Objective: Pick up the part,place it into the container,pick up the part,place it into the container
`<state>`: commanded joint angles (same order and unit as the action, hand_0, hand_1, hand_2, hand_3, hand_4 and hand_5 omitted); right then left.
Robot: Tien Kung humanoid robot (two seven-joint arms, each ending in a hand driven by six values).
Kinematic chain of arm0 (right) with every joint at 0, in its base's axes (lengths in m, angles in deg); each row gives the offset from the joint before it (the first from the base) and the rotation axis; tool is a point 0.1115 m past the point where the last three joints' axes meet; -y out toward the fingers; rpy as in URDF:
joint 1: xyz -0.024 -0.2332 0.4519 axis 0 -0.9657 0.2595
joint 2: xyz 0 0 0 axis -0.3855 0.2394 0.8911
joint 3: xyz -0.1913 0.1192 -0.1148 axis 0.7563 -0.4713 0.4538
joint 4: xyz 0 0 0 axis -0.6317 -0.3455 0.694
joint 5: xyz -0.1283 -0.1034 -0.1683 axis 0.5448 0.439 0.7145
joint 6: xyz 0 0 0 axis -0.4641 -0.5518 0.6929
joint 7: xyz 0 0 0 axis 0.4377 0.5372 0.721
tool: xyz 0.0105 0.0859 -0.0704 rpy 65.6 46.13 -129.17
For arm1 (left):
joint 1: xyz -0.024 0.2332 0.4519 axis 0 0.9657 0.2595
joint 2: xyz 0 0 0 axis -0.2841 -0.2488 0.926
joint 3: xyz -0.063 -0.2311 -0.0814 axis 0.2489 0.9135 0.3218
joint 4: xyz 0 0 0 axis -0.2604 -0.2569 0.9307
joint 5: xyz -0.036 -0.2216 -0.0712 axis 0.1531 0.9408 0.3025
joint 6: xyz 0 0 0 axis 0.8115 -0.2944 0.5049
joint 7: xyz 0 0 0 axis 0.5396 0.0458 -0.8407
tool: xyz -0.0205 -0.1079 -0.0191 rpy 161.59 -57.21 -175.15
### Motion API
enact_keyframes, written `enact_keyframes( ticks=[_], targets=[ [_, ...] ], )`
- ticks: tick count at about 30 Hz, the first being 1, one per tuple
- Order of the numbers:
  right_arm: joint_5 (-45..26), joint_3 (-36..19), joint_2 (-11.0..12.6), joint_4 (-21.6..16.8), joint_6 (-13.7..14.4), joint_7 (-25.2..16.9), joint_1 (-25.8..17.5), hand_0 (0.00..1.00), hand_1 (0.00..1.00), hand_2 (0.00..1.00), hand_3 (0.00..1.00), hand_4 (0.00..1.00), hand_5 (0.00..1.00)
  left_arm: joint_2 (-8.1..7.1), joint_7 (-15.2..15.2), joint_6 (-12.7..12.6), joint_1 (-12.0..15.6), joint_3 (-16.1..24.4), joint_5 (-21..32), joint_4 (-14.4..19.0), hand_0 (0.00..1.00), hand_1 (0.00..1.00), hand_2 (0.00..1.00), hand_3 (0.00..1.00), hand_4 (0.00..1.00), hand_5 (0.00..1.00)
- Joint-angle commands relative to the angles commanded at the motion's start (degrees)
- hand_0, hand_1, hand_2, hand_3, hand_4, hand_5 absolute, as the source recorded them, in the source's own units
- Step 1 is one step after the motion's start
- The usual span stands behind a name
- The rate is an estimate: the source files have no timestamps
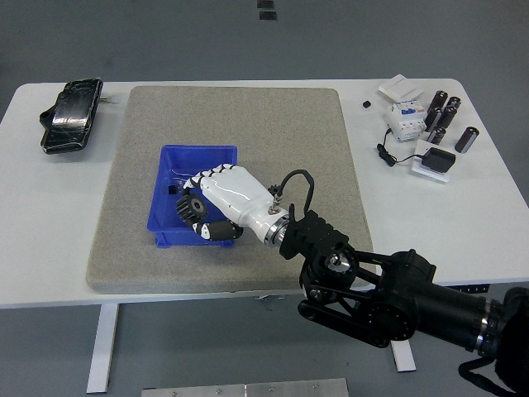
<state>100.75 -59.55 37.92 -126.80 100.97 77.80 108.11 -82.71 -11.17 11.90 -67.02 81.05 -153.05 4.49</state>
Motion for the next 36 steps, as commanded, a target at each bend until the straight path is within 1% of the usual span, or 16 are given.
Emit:
enact_keyframes(
  ticks=[3,4,9,10,11,15,16,19,21,22,24,27,28,33,34,36],
  targets=[
    [0.01,-0.64,-0.09,0.47,0.28,-0.06,-0.09,0.982,0.911,0.877,0.772,0.553,0.305,-0.02,0.00,0.01,-0.01,-0.03,-0.01,0.00,0.674,0.645,0.614,0.637,0.709,0.625],
    [-0.01,-0.80,-0.09,0.54,0.35,-0.10,-0.14,0.993,0.919,0.883,0.793,0.606,0.345,-0.03,0.00,0.02,-0.01,-0.02,-0.03,0.00,0.674,0.646,0.614,0.637,0.708,0.624],
    [-0.90,-1.98,-0.04,0.68,1.49,-0.81,-0.58,0.993,0.919,0.883,0.793,0.606,0.345,-0.04,0.03,0.03,-0.03,0.05,-0.11,0.00,0.674,0.646,0.614,0.637,0.708,0.624],
    [-1.20,-2.35,-0.02,0.81,1.71,-0.90,-0.67,0.990,0.913,0.878,0.801,0.626,0.343,-0.03,0.03,0.05,-0.05,0.00,-0.11,0.00,0.674,0.645,0.613,0.636,0.708,0.625],
    [-1.51,-2.72,0.01,0.95,1.87,-1.00,-0.76,0.990,0.913,0.878,0.801,0.626,0.343,-0.03,0.04,0.06,-0.06,0.00,-0.13,0.00,0.674,0.645,0.613,0.636,0.708,0.625],
    [-2.26,-5.78,0.37,1.65,2.60,-1.27,-1.60,0.990,0.913,0.878,0.801,0.626,0.343,0.00,0.06,0.07,-0.07,-0.02,-0.16,0.00,0.674,0.645,0.613,0.636,0.708,0.625],
    [-2.35,-6.80,0.57,2.02,2.75,-1.27,-1.86,0.976,0.898,0.869,0.797,0.633,0.341,0.01,0.05,0.07,-0.06,-0.02,-0.15,0.00,0.674,0.645,0.612,0.636,0.705,0.623],
    [-2.51,-9.59,1.39,3.73,2.91,-1.11,-2.41,0.976,0.898,0.869,0.797,0.633,0.341,0.04,0.03,0.07,-0.03,-0.03,-0.14,0.00,0.674,0.645,0.612,0.636,0.705,0.623],
    [-2.78,-10.38,2.09,5.19,2.74,-0.92,-2.68,0.976,0.898,0.869,0.797,0.633,0.341,0.06,0.03,0.07,-0.02,-0.07,-0.10,0.00,0.674,0.645,0.612,0.636,0.705,0.623],
    [-2.94,-10.49,2.41,5.89,2.60,-0.81,-2.80,0.790,0.776,0.801,0.783,0.653,0.358,0.06,0.04,0.07,-0.03,-0.07,-0.10,0.00,0.674,0.646,0.612,0.635,0.701,0.616],
    [-3.35,-10.09,2.85,7.26,2.21,-0.59,-3.11,0.790,0.776,0.801,0.783,0.653,0.358,0.06,0.05,0.07,-0.03,-0.05,-0.12,0.00,0.674,0.646,0.612,0.635,0.701,0.616],
    [-4.00,-8.93,2.90,8.86,1.71,-0.47,-3.57,0.790,0.776,0.801,0.783,0.653,0.358,0.06,0.09,0.08,-0.06,-0.01,-0.19,0.00,0.674,0.646,0.612,0.635,0.701,0.616],
    [-4.23,-8.44,2.82,9.40,1.55,-0.45,-3.73,0.720,0.724,0.787,0.781,0.659,0.361,0.06,0.11,0.10,-0.08,-0.02,-0.21,0.00,0.673,0.646,0.612,0.634,0.699,0.615],
    [-4.75,-6.80,2.07,12.23,1.10,-0.66,-4.22,0.720,0.724,0.787,0.781,0.659,0.361,0.05,0.16,0.15,-0.18,-0.05,-0.32,0.00,0.673,0.646,0.612,0.634,0.699,0.615],
    [-4.66,-6.63,1.88,12.81,1.10,-0.74,-4.17,0.667,0.685,0.769,0.773,0.658,0.363,0.04,0.14,0.15,-0.18,-0.07,-0.34,0.00,0.674,0.646,0.613,0.633,0.695,0.611],
    [-4.47,-6.20,1.46,14.27,1.02,-0.92,-3.84,0.667,0.685,0.769,0.773,0.658,0.363,0.03,0.10,0.16,-0.23,-0.04,-0.43,0.00,0.674,0.646,0.613,0.633,0.695,0.611]
  ],
)
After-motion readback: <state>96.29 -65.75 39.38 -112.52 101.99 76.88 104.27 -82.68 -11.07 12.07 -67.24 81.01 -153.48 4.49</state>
